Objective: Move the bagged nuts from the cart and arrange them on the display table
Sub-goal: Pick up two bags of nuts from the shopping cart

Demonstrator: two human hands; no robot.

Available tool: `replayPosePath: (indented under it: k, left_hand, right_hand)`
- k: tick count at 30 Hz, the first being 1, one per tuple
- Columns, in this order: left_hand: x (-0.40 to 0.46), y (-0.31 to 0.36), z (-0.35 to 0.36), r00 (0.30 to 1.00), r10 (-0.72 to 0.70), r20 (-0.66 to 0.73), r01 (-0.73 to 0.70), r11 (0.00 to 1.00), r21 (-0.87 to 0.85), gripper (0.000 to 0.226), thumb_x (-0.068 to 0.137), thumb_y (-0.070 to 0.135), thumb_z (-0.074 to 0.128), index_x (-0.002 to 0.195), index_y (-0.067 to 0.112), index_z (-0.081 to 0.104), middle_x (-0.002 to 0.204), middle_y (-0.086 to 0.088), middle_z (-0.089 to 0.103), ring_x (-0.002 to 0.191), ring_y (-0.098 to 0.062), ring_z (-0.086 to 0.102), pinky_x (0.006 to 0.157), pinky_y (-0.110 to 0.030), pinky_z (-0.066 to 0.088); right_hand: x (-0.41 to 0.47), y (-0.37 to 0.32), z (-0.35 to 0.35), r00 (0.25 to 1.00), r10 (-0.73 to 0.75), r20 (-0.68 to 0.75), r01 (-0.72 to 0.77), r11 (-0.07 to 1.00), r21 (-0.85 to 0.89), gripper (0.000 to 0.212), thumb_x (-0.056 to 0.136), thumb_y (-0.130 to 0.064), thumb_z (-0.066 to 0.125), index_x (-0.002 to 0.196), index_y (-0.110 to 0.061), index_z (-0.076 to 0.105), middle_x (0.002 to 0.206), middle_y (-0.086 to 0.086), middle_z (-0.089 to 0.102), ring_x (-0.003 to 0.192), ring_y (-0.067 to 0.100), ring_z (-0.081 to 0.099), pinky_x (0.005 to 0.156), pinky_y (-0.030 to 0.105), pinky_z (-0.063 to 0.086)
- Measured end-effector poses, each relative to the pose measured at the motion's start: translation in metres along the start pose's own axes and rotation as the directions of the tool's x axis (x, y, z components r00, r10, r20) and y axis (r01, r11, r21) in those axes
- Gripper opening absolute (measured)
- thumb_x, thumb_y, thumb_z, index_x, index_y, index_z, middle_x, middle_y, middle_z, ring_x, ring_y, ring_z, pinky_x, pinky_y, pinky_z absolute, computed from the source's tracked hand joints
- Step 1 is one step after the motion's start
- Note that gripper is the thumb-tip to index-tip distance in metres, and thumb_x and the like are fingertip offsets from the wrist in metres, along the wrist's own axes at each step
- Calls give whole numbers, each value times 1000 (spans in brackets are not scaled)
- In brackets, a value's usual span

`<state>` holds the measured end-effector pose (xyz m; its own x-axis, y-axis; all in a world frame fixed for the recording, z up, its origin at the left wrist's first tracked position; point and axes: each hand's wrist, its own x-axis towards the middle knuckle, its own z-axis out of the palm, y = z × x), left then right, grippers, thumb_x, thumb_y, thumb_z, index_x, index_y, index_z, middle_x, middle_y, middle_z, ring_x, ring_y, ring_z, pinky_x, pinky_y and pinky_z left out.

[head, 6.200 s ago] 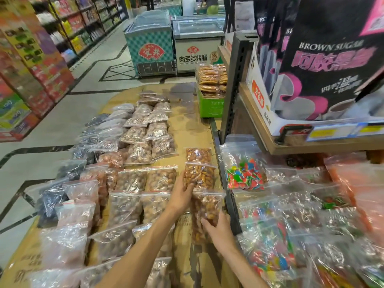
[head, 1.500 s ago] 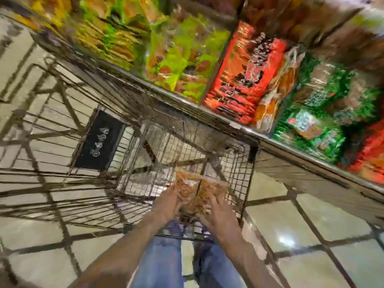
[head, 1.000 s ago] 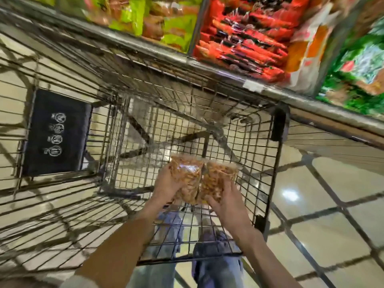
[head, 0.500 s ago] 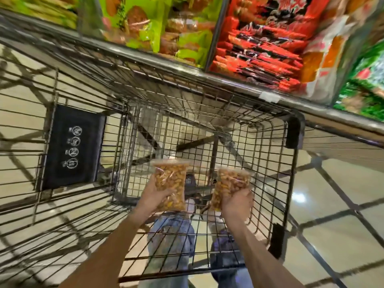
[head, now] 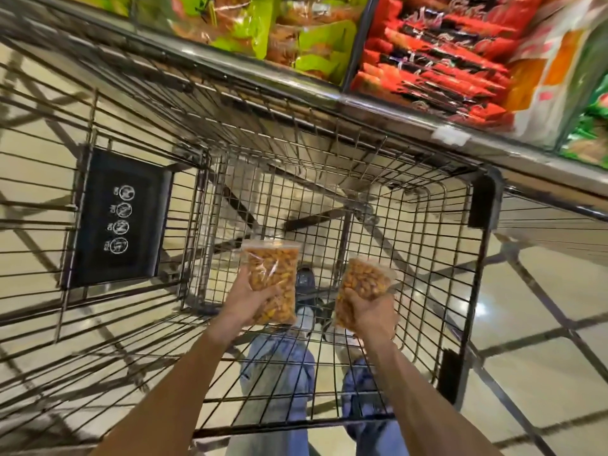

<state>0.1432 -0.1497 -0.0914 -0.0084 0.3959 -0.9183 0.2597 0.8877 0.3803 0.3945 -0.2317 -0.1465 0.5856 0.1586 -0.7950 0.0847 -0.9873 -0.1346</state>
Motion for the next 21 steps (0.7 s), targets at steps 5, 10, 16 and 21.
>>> replayPosePath:
  k: [5,10,16,21]
  left_hand:
    - [-10,6,3,1000,-19,-14,20,1000,21,69,82,17,87,137,30,48,125,-2,72,111,-28,73,94,-59,61]
    - [-41,24,0,999,53,-13,-53,998,40,76,76,26,93,136,40,48,124,1,72,113,-24,71,96,-57,60]
    - [-128,66,5,981,184,55,-187,980,64,81,72,47,91,135,40,42,125,2,64,114,-23,67,95,-50,60]
    - [-153,62,9,925,364,108,-377,915,145,118,52,78,92,150,34,43,140,2,67,129,-26,65,110,-59,51]
  right_hand:
    - [-46,-29,-40,978,-162,130,149,984,101,37,86,-33,87,114,-20,65,108,2,75,98,22,70,72,29,60]
    - [-69,-29,-73,935,-248,255,195,957,214,47,83,-39,88,121,-25,66,112,-2,78,105,24,75,99,56,60]
    - [-147,-44,-140,891,-387,239,301,895,328,53,85,-31,88,130,-19,63,115,-1,76,94,2,68,100,37,57]
    - [-201,-20,-195,859,-458,230,275,790,548,70,83,-43,88,139,-30,47,120,-10,71,96,-1,72,83,17,57]
